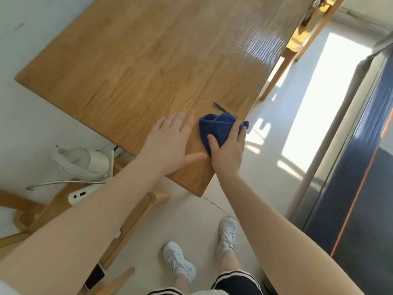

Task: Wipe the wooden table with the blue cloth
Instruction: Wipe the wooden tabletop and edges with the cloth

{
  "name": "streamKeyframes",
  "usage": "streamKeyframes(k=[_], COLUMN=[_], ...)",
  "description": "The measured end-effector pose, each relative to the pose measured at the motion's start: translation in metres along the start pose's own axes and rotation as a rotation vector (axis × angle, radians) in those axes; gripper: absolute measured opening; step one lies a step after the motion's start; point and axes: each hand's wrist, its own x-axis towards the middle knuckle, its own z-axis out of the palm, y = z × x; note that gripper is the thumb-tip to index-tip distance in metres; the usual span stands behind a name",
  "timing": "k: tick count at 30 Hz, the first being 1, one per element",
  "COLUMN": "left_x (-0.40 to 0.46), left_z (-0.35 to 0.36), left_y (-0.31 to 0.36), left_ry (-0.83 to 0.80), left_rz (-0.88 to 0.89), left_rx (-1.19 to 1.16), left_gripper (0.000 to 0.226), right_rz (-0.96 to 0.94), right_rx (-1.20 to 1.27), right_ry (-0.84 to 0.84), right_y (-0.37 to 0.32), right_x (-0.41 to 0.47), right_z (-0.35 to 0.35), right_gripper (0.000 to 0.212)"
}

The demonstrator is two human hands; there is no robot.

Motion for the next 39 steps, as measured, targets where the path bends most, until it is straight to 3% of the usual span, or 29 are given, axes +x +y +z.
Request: streamKeyframes(k=[5,9,14,18,23,29,33,39], left_x=[0.051,0.087,0.115,0.135,0.14,0.139,0.145,0.176], left_z=[-0.002,-0.011,-0.015,-0.017,-0.014,-0.016,-0.024,-0.043], left_y=[0.012,0.008,0.017,0.012,0.004,0.0,0.005,0.022], left_ry=[-0.11,-0.153,-0.16,-0.25,-0.303,-0.303,-0.271,-0.012], left_rz=[-0.045,-0.058,0.014,0.032,0.079,0.107,0.142,0.104], left_rx=[-0.079,-0.013,0.159,0.212,0.073,0.022,0.09,0.11], left_gripper=[0.091,0.11,0.126,0.136,0.137,0.136,0.124,0.068], right_rz=[0.067,0.04,-0.073,-0.055,-0.028,0.032,0.095,0.03], right_rx=[-0.077,-0.07,0.018,0.053,-0.058,-0.063,-0.057,-0.09], right_ry=[0.097,0.079,-0.072,-0.032,0.0,-0.064,0.026,0.096], right_y=[-0.022,-0.019,0.001,-0.005,-0.027,-0.023,-0.031,-0.047], right_x=[0.093,0.101,0.083,0.127,0.204,0.141,0.165,0.26], right_z=[-0.022,-0.023,-0.029,-0.035,-0.064,-0.049,-0.046,-0.083], right_gripper=[0.078,0.078,0.082,0.085,0.082,0.077,0.078,0.075])
